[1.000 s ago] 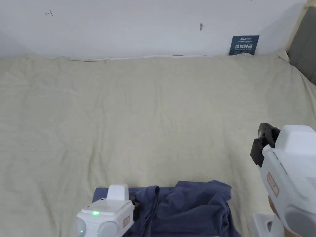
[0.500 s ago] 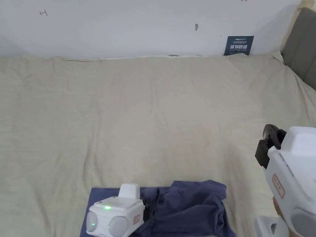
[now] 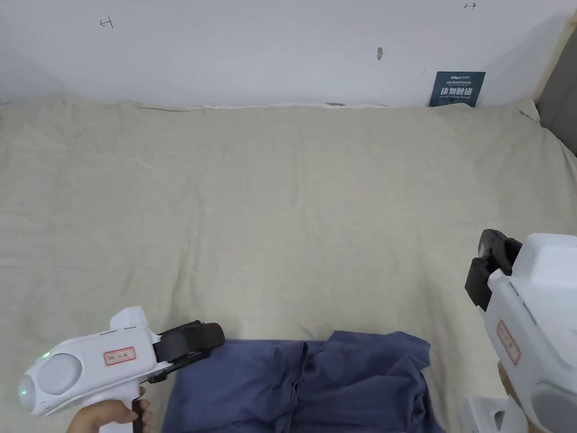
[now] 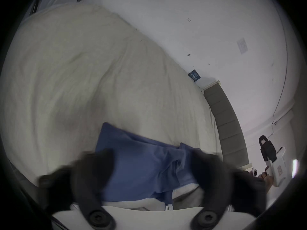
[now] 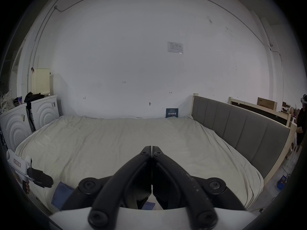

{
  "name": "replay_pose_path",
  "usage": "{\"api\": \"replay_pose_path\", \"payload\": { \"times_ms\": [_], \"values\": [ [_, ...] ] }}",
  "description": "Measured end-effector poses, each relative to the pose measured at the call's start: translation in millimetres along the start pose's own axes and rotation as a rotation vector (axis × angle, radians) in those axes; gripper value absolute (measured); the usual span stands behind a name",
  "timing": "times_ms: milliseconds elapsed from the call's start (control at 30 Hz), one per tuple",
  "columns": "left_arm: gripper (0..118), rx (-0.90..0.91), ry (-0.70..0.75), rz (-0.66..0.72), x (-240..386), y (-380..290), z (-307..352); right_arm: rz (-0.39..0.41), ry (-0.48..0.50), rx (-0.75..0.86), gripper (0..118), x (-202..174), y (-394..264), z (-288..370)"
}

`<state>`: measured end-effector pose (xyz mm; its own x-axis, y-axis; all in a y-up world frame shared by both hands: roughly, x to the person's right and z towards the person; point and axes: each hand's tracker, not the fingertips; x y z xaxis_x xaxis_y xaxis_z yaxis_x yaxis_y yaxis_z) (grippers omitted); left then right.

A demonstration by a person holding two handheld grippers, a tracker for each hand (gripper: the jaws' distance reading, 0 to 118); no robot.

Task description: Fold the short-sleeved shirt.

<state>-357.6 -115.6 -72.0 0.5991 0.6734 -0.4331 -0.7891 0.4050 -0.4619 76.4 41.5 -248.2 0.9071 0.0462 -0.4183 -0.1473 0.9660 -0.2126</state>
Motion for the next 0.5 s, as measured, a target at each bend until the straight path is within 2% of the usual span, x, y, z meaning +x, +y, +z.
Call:
{"api": "replay_pose_path", "payload": {
  "times_ms": [33, 200, 233, 267, 333, 433, 467, 500],
  "values": [
    [118, -0.022, -0.002, -0.003, -0.3, -1.4, 2.5, 0.001, 0.002, -0.001, 2, -0.8, -0.3, -0.2],
    [118, -0.118, 0.032, -0.008, -18.6, -4.8, -12.5, 0.001, 0.000, -0.018, 2, -4.2, -2.2, -2.3],
    [114, -0.149, 0.045, -0.019, -23.4, -6.0, -17.3, 0.006, -0.002, -0.023, 2, -4.4, -3.0, -3.0],
    [106, -0.155, 0.044, -0.029, -27.3, -7.4, -20.8, 0.009, -0.004, -0.025, 2, -4.5, -3.4, -3.3],
    [79, -0.177, 0.041, -0.069, -35.5, -9.3, -29.5, 0.011, -0.006, -0.030, 2, -4.3, -4.1, -3.6],
    [66, -0.185, 0.072, -0.171, -43.3, -12.4, -35.3, 0.016, -0.015, -0.037, 2, -3.4, -5.3, -4.7],
    [57, -0.185, 0.052, -0.180, -44.5, -12.4, -34.2, 0.015, -0.018, -0.038, 2, -3.0, -5.6, -5.1],
    [39, -0.185, 0.058, -0.172, -44.4, -12.1, -31.8, 0.013, -0.020, -0.041, 2, -2.3, -6.1, -5.7]
  ]
}}
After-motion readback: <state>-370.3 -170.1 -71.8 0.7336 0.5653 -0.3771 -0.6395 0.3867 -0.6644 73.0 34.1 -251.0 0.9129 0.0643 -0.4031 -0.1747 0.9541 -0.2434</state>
